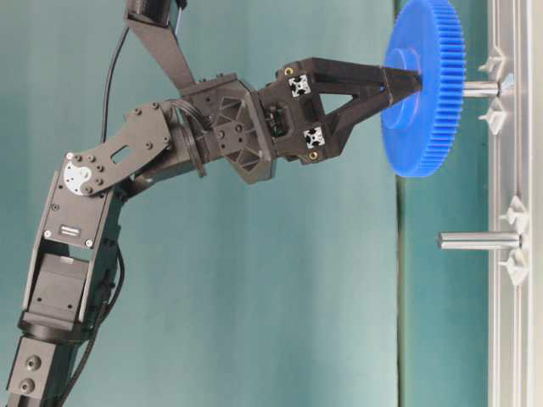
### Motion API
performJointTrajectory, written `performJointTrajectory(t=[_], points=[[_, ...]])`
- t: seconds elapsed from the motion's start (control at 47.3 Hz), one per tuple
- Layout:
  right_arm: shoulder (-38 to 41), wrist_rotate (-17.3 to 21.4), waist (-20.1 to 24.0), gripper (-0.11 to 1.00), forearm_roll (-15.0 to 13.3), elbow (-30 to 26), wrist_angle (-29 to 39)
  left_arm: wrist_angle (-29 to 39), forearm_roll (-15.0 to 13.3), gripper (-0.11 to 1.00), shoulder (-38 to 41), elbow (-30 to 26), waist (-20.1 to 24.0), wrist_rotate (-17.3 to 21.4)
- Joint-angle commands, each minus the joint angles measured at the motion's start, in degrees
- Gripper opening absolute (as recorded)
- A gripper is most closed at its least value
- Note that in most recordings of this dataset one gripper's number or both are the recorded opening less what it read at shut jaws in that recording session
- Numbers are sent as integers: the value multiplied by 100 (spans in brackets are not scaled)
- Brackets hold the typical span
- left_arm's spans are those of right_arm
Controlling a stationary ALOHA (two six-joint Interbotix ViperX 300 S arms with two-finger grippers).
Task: Find the location of the shaft and insert the large gear.
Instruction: 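Align the gear's bore with the shaft and lower it down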
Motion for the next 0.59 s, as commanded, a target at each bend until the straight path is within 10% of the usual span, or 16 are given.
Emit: performJointTrajectory(t=[0.0, 0.571], points=[[26, 53, -18, -2, 0, -53, -35, -79, 26, 72, -149, -70, 141, 0], [26, 53, -18, -2, 0, -53, -35, 26, 26, 72, -149, -70, -53, 158]])
